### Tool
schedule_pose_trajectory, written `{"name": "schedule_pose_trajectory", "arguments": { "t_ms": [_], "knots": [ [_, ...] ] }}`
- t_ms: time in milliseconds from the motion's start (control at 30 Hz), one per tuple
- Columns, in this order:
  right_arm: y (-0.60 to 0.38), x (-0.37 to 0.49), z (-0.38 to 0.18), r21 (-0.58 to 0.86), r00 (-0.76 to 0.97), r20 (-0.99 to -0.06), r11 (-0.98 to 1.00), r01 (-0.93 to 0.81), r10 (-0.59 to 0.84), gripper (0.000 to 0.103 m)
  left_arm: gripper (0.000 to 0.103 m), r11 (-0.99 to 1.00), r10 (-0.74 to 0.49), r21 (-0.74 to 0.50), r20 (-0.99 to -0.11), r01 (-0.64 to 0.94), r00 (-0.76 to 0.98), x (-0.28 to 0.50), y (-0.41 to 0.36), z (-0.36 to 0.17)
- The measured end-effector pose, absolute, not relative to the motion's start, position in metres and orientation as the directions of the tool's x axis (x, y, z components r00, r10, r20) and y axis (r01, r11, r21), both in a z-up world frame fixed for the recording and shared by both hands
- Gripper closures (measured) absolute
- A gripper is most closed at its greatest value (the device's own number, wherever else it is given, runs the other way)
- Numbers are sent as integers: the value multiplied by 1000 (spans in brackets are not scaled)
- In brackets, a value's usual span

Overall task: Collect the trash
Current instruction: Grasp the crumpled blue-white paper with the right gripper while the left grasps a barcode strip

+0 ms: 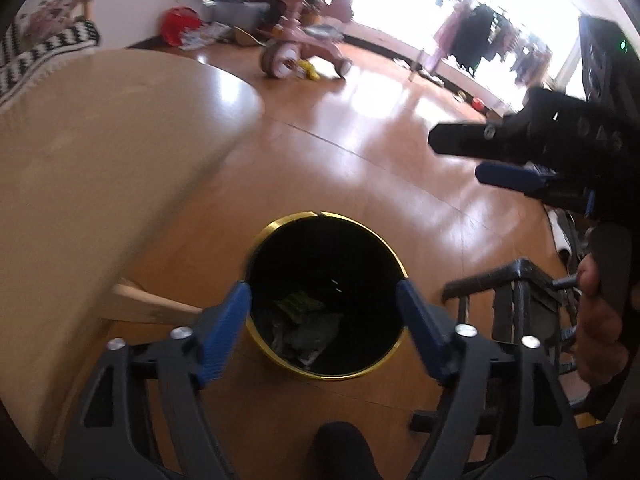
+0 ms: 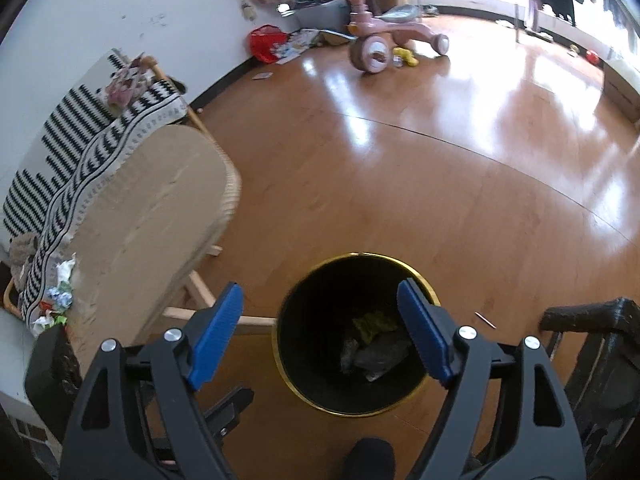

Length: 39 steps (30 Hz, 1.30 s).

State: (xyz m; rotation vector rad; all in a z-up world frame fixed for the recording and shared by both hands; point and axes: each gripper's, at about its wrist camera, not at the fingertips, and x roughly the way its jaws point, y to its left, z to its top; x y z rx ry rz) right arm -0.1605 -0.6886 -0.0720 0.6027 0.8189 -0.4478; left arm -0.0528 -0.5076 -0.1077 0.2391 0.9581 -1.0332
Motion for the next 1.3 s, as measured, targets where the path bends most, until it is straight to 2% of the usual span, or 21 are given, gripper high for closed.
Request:
{"name": "schedule_pose_trajectory", "arguments": {
  "t_ms": [233, 500, 667, 867, 1100, 1300],
  "knots": [
    [-613, -100, -42, 338, 665, -745, 831, 442, -50, 23, 19, 653, -597, -210, -734, 727, 324, -8, -410, -52],
    [-473, -20, -22, 308, 671, -735, 931, 198, 100, 22, 18, 839, -456, -134, -703, 528, 546, 48, -223, -3],
    [-371, 12, -22, 286, 642, -737, 958, 14, 211, 22, 18, 926, -330, -104, -691, 364, 643, 76, -104, 10],
    [-268, 30, -28, 259, 585, -745, 947, -191, 321, 22, 18, 971, -213, -81, -717, 225, 664, 102, -1, -3],
    [-190, 34, -45, 215, 513, -775, 917, -336, 370, 22, 18, 970, -195, -48, -747, 240, 636, 113, 24, -30],
    [-172, 36, -64, 181, 464, -808, 903, -390, 363, 23, 19, 962, -186, -16, -767, 272, 613, 137, 21, -62]
  ]
}}
